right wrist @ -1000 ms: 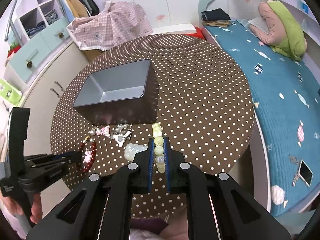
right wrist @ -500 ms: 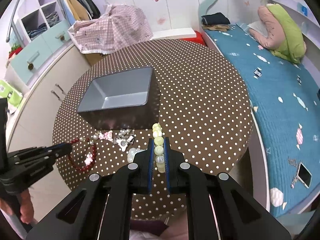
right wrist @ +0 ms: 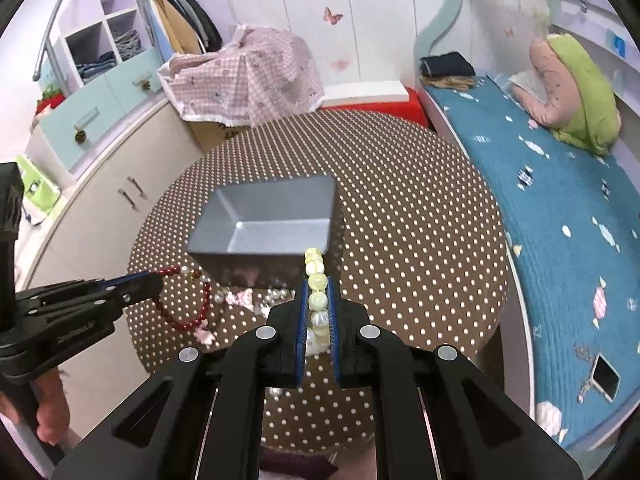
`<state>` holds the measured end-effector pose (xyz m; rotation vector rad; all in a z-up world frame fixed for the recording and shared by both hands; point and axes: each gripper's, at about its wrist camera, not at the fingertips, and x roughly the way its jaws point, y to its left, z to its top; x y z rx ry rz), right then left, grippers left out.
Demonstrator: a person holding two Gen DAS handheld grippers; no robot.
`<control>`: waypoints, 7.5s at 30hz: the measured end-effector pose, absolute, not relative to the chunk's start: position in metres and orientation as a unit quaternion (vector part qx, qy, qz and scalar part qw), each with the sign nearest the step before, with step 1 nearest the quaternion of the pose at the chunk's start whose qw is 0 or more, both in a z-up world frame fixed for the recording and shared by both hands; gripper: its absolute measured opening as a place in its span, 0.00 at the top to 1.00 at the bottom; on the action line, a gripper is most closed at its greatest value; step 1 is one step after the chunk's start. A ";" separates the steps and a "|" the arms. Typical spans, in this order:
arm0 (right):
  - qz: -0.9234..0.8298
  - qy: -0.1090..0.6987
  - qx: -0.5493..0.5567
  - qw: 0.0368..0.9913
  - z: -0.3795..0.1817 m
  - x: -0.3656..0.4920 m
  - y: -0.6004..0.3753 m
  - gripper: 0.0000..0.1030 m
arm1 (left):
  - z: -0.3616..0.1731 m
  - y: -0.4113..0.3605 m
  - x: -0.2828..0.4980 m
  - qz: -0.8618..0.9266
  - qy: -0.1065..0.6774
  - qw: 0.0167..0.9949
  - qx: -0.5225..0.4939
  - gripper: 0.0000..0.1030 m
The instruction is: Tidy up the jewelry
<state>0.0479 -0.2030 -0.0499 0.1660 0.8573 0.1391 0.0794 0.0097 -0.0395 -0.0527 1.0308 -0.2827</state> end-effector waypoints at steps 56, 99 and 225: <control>0.017 0.436 0.061 0.898 -0.044 0.136 -0.194 0.32 | -0.055 0.005 0.181 -0.084 0.507 0.858 -0.027 0.47; 0.148 0.526 0.022 0.837 -0.104 0.006 -0.135 0.51 | -0.127 0.070 0.051 -0.055 0.579 0.813 -0.041 0.36; 0.108 0.530 0.074 0.838 -0.123 0.056 -0.138 0.17 | -0.131 0.050 0.089 -0.068 0.581 0.810 -0.042 0.31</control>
